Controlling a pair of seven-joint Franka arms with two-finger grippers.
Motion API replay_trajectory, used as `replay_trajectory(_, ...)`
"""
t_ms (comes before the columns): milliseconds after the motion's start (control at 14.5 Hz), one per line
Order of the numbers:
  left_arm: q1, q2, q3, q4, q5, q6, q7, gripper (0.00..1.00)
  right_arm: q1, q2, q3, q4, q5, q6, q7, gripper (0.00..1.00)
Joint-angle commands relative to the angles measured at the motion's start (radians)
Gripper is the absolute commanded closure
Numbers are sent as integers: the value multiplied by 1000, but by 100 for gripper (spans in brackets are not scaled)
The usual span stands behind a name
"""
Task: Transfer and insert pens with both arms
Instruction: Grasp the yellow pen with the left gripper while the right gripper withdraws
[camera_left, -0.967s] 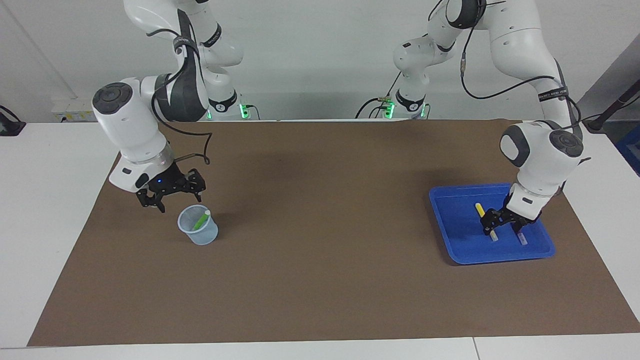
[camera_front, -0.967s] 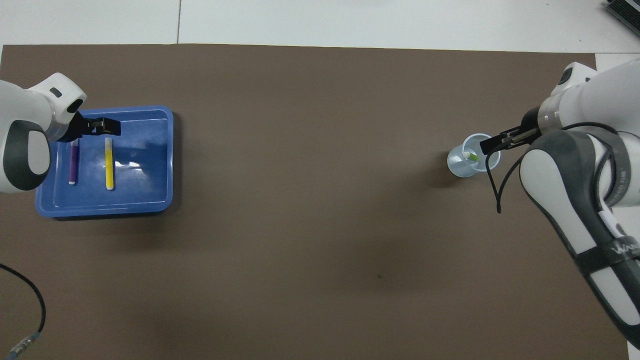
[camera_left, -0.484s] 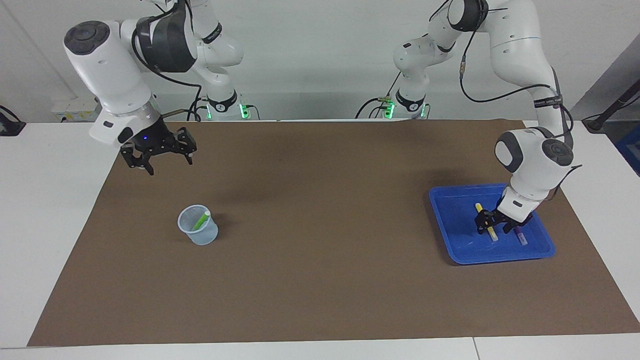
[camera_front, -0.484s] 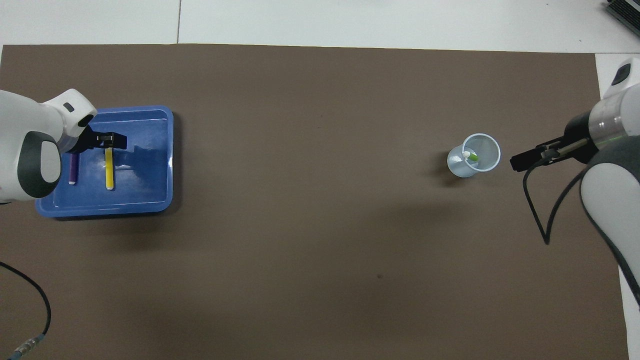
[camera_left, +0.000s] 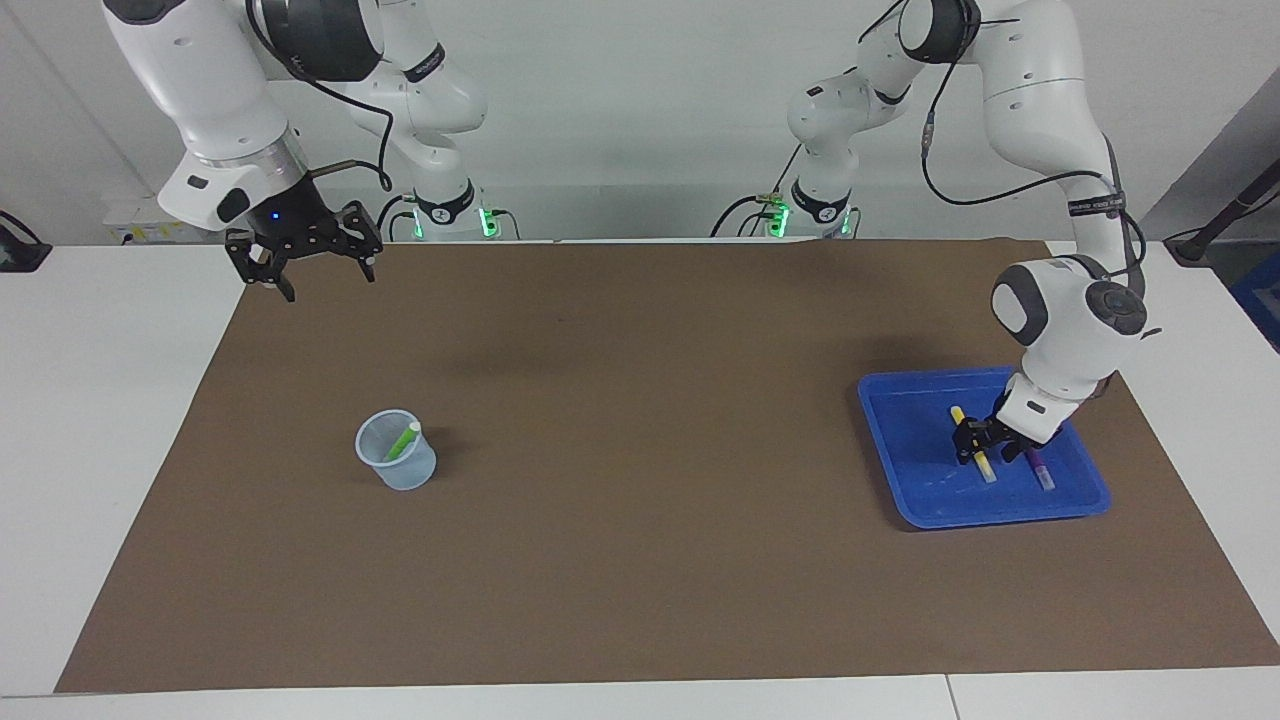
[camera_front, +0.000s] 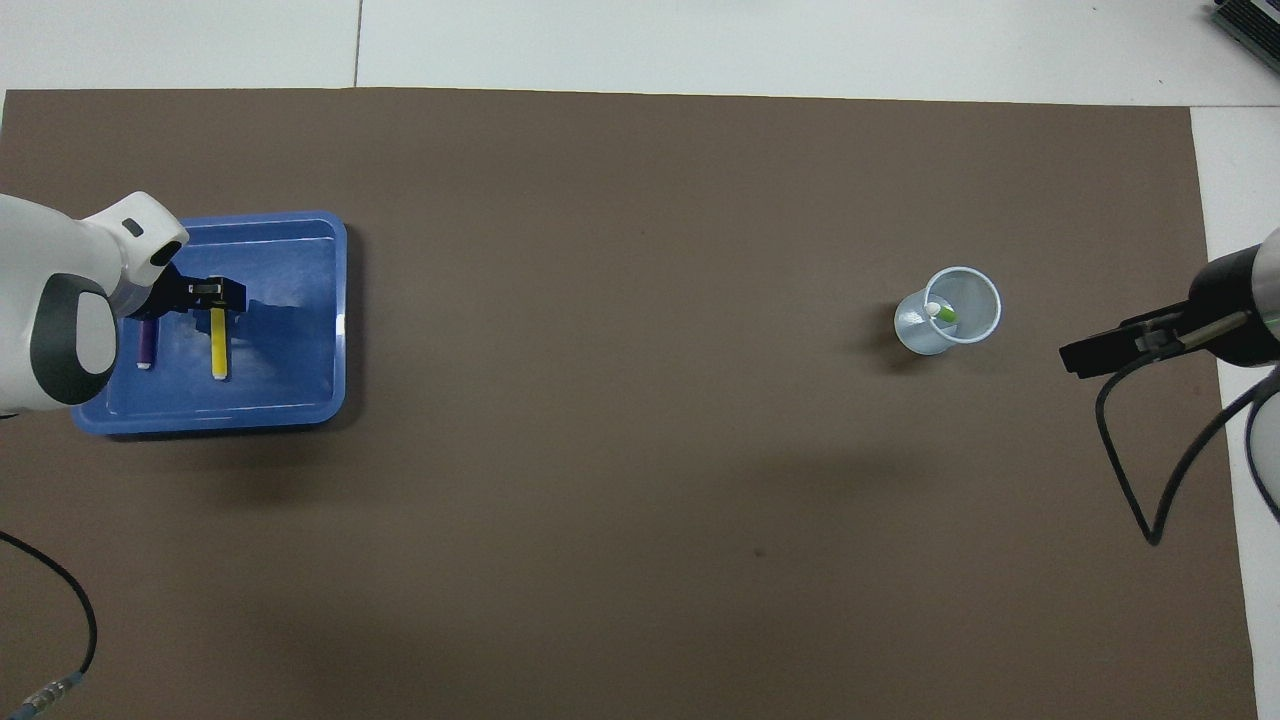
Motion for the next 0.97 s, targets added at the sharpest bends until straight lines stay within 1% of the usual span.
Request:
replay_trajectory(0, 14, -30, -7, -37, 20, -13, 7, 27, -29, -17, 10, -19, 1, -15, 6, 0)
replay_trajectory(138, 14, -33, -7, -46, 20, -21, 7, 31, -40, -17, 10, -19, 1, -21, 9, 0)
replay_trajectory(207, 13, -35, -7, -46, 20, -26, 7, 39, -43, -17, 10, -19, 1, -22, 9, 0)
replay_trajectory(276, 12, -37, -7, -46, 19, -39, 7, 44, -44, -17, 10, -19, 1, -22, 6, 0)
replay_trajectory(345, 11, -37, -7, -46, 19, -46, 3, 47, -46, -17, 10, -19, 6, -36, 6, 0)
replay_trajectory(415, 11, -37, -7, -44, 19, -47, 3, 54, -46, -23, 10, -18, 11, -62, 12, 0)
replay_trajectory(484, 11, -37, -9, -43, 19, -50, 4, 73, -46, -31, 10, -18, 12, -70, 10, 0)
replay_trajectory(622, 14, -37, -9, -37, 19, -55, 4, 92, -54, -39, 10, -18, 15, -74, 6, 0)
replay_trajectory(760, 16, -37, -9, -35, 10, -67, 6, 100, -64, -46, 8, -19, 66, -103, 12, 0)
replay_trajectory(898, 19, -37, -10, -27, 10, -93, 6, 100, -64, -54, 8, -31, 77, -96, 10, 0)
